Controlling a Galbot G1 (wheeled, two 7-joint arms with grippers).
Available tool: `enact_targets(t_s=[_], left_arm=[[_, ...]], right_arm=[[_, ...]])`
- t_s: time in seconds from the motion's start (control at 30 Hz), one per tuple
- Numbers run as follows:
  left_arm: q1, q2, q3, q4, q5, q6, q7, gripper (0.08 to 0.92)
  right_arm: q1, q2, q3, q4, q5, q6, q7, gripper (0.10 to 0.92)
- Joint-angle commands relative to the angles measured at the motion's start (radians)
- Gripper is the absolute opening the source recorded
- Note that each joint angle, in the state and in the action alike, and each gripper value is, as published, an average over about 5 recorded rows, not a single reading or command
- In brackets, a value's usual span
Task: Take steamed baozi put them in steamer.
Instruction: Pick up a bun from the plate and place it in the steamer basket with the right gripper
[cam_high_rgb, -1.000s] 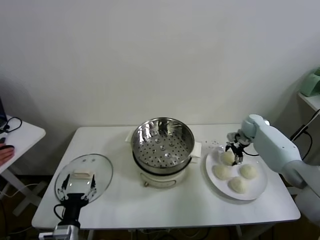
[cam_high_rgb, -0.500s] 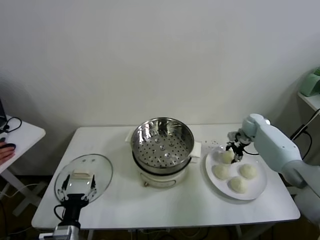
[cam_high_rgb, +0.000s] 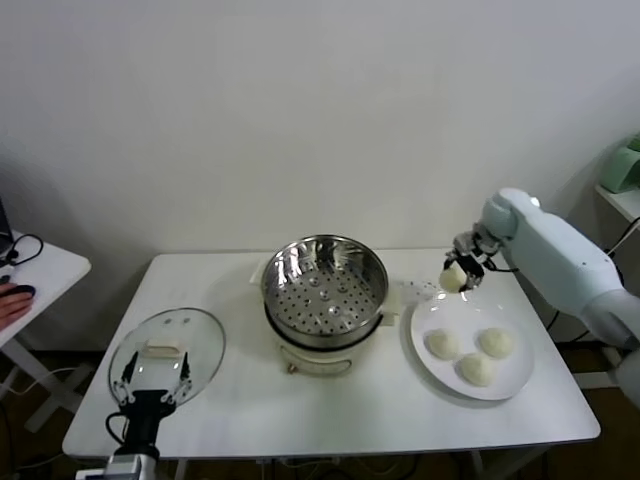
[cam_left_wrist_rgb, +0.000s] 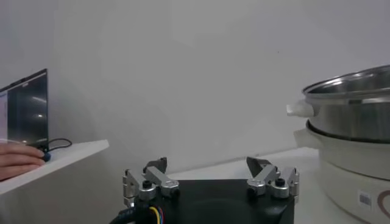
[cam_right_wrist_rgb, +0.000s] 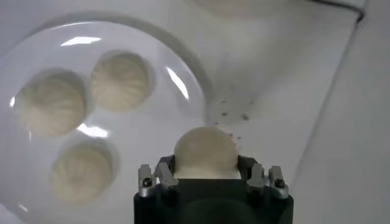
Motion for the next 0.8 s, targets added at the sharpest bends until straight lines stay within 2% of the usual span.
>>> enact_targets(t_s=[0.03,0.43,0.6,0.8], left_arm=[[0.001,0.0,0.001,-0.001,0.001,0.0,0.0,0.823],[0.012,-0.004,0.012,-0.006,0.007,-0.001,0.001,0.823],[0.017,-0.01,0.011,-0.007,0.007,-0.004,0.0,0.823],[0.028,-0.008,0.007,-0.009,-0.002,-0.008,-0.002,0.823]], right_arm=[[0.204,-0.015,-0.16,0.182,0.046,0.108,-0.011,0.664],[0.267,0.162,-0.197,0.427,-0.124,0.226,0.017,0.67],[0.206,0.271,-0.2,0.416,-0.203,0.251,0.035,0.67],[0.136,0.375,-0.19,0.315,-0.314,0.298,0.048,0.67]])
